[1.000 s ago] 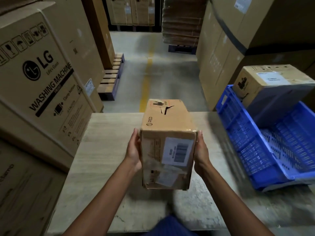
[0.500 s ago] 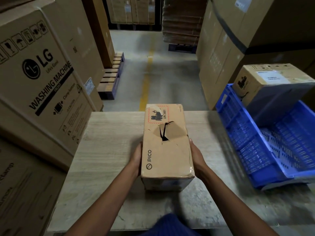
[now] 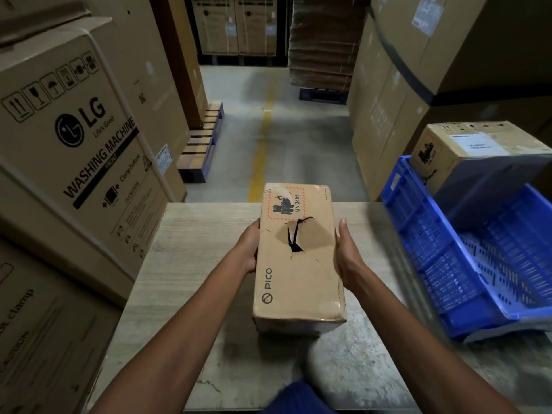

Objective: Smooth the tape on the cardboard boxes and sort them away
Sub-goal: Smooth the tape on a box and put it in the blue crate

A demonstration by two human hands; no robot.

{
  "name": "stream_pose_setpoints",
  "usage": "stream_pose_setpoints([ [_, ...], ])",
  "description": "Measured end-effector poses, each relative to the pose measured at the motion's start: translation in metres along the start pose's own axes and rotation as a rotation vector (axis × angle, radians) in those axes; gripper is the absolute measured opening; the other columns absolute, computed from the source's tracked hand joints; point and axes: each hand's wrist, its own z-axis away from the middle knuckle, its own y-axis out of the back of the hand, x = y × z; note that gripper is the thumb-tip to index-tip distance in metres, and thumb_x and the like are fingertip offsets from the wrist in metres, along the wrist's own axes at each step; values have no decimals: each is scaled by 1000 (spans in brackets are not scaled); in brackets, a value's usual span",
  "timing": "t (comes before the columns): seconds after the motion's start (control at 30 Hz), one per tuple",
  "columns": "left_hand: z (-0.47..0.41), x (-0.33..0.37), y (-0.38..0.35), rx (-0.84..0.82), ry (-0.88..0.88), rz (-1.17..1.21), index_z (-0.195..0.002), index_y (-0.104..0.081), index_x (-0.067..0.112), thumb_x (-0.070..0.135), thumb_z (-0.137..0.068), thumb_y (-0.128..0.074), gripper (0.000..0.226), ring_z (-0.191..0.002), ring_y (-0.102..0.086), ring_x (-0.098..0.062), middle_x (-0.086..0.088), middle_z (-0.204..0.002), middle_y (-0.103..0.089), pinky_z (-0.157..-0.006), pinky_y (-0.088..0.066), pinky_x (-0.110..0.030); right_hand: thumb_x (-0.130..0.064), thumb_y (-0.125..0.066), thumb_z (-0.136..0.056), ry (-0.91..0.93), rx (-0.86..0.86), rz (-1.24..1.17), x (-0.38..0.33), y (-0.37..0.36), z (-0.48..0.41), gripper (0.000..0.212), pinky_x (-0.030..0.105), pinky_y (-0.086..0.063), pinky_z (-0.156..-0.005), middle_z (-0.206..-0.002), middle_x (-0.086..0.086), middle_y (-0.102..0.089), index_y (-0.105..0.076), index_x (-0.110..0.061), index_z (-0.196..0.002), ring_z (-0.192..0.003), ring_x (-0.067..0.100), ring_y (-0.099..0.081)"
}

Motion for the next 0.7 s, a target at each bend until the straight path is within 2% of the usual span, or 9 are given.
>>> stream_pose_setpoints([
  [0.1,-1,4,-3,3,-77,51,-125,-69,11,49,-95,-49,52,-114,-64,-39,-17,-124,-68,-101,-49,-49,-68,-15,-101,35,22,-37,-4,4,1,76,39,-58,-83,-116,16,-73,-64,-17,-128,-104,31,-70],
  [0.17,1,10,-4,-7,-143,49,-125,-70,15,55,-94,-48,55,-120,-62,-39,-17,-126,-68,-108,-45,-53,-72,-17,-99,81,23,-40,-10,4,2,82,36,-57,-76,-112,17,-74,-67,-13,-125,-100,31,-72],
  [0.33,15,19,0,61,-293,39,-113,-71,16,60,-94,-47,53,-114,-64,-33,-10,-114,-72,-101,-48,-50,-76,-23,-96,185,101,-81,-18,9,2,89,38,-56,-83,-118,20,-71,-62,-3,-128,-106,33,-69],
  [0.4,20,15,-1,73,-298,71,-111,-71,17,55,-98,-47,47,-111,-65,-29,-7,-109,-73,-98,-49,-47,-81,-28,-91,174,113,-120,-14,9,6,95,44,-55,-94,-120,22,-69,-62,0,-128,-110,33,-67],
  [0.47,25,5,-5,51,-309,90,-112,-71,15,45,-102,-46,41,-104,-70,-26,-9,-107,-75,-91,-56,-41,-87,-32,-84,147,101,-96,-7,11,7,96,51,-49,-105,-120,17,-71,-66,-7,-127,-116,32,-66],
  [0.5,28,-3,-7,47,-316,115,-112,-70,12,39,-103,-44,38,-96,-73,-24,-9,-103,-76,-81,-60,-37,-85,-31,-87,141,93,-95,-3,11,8,89,49,-51,-103,-120,13,-72,-67,-14,-127,-116,28,-67],
  [0.57,30,-19,-9,46,-316,167,-120,-65,4,32,-102,-43,40,-88,-73,-23,-12,-103,-76,-68,-59,-31,-73,-26,-97,148,38,-115,2,7,15,70,34,-58,-83,-120,4,-73,-68,-24,-126,-109,19,-71],
  [0.63,33,-28,-10,37,-316,190,-133,-56,-1,38,-95,-50,54,-99,-70,-29,-19,-119,-69,-72,-58,-33,-65,-23,-102,154,12,-118,10,8,16,62,24,-57,-74,-120,0,-74,-69,-29,-121,-106,13,-71],
  [0.7,35,-30,-8,39,-322,186,-137,-53,0,46,-86,-55,68,-109,-67,-34,-22,-127,-65,-80,-58,-37,-63,-23,-103,170,14,-99,11,9,22,61,27,-55,-82,-120,0,-73,-70,-29,-119,-111,14,-69],
])
